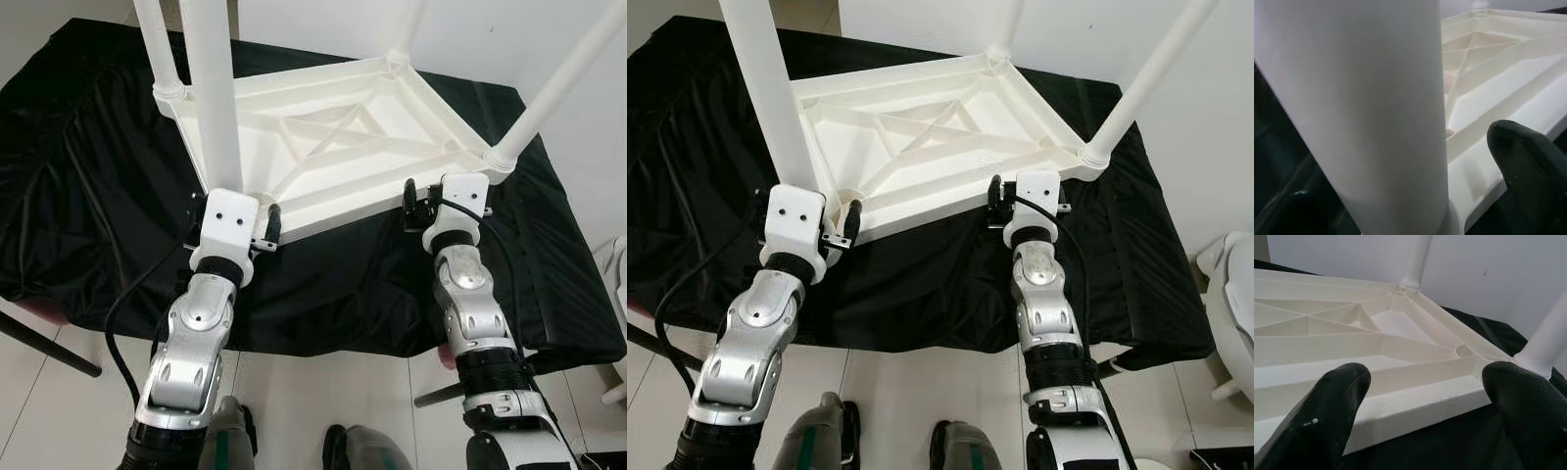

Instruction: Building children table

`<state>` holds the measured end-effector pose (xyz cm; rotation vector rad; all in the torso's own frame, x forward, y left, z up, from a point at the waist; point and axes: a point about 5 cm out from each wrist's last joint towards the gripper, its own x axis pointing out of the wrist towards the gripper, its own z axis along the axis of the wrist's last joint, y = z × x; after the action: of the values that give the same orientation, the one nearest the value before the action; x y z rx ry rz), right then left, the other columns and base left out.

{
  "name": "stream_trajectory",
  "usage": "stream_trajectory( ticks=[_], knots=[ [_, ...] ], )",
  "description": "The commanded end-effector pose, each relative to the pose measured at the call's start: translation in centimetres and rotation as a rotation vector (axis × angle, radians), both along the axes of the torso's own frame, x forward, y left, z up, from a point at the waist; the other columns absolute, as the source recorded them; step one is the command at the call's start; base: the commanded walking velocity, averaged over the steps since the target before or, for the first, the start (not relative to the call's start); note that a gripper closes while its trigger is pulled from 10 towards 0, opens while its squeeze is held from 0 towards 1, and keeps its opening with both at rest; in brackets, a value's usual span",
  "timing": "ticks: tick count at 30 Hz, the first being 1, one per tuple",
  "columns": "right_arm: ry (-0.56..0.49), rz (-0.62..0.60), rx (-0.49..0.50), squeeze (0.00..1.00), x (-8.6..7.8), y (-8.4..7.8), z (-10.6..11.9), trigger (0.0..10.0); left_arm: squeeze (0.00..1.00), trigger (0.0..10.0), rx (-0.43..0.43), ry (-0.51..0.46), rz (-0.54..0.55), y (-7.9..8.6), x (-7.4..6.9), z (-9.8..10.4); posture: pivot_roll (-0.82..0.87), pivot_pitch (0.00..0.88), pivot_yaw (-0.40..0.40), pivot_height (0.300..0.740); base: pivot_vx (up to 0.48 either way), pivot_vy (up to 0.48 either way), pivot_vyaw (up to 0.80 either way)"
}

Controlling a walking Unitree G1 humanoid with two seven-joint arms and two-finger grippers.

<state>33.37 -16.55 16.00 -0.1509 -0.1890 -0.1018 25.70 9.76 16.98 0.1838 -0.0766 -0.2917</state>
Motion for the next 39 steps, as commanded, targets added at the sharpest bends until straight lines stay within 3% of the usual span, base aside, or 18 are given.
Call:
stream_trajectory(
  ticks=[1, 9, 17, 26, 29, 35, 39],
  knots=[
    [0.001, -0.012, -0.013, 0.0, 0.1, -0.2, -0.1, 10.0, 0.0, 10.0, 0.025, 0.094, -0.404, -2.7, -1.4, -1.0, 0.0, 0.06, -0.067, 0.74, 0.0, 0.0, 0.0],
    [-0.018, 0.027, -0.012, 0.0, 0.5, 0.5, 0.2, 10.0, 0.0, 10.0, 0.034, 0.129, -0.53, -2.8, -2.6, -1.3, 0.01, 0.059, -0.059, 0.74, 0.0, 0.0, 0.0],
    [-0.025, 0.111, -0.009, 0.0, 0.4, 1.4, 0.2, 10.0, 0.0, 10.0, 0.03, 0.141, -0.522, -2.3, -2.4, -1.4, 0.01, 0.059, -0.058, 0.74, 0.0, 0.0, 0.0],
    [-0.012, 0.103, -0.025, 0.0, 0.9, 1.2, 0.0, 10.0, 0.0, 10.0, 0.038, 0.162, -0.566, -1.2, -3.2, -1.6, 0.02, 0.048, -0.073, 0.74, 0.0, 0.0, 0.0],
    [-0.021, 0.114, -0.028, 0.0, 1.0, 1.3, 0.2, 10.0, 0.0, 10.0, 0.047, 0.174, -0.513, -0.3, -2.7, -1.9, 0.02, 0.046, -0.076, 0.74, 0.0, 0.0, 0.0],
    [-0.025, 0.116, -0.026, 0.0, 1.2, 1.3, 0.3, 10.0, 0.0, 10.0, 0.015, 0.142, -0.426, -0.2, -1.5, -1.5, 0.02, 0.043, -0.076, 0.74, 0.0, 0.0, 0.0],
    [-0.029, 0.118, -0.025, 0.0, 1.2, 1.3, 0.4, 10.0, 0.0, 10.0, -0.014, 0.127, -0.481, -1.1, -1.9, -1.0, 0.02, 0.044, -0.077, 0.74, 0.0, 0.0, 0.0]
  ],
)
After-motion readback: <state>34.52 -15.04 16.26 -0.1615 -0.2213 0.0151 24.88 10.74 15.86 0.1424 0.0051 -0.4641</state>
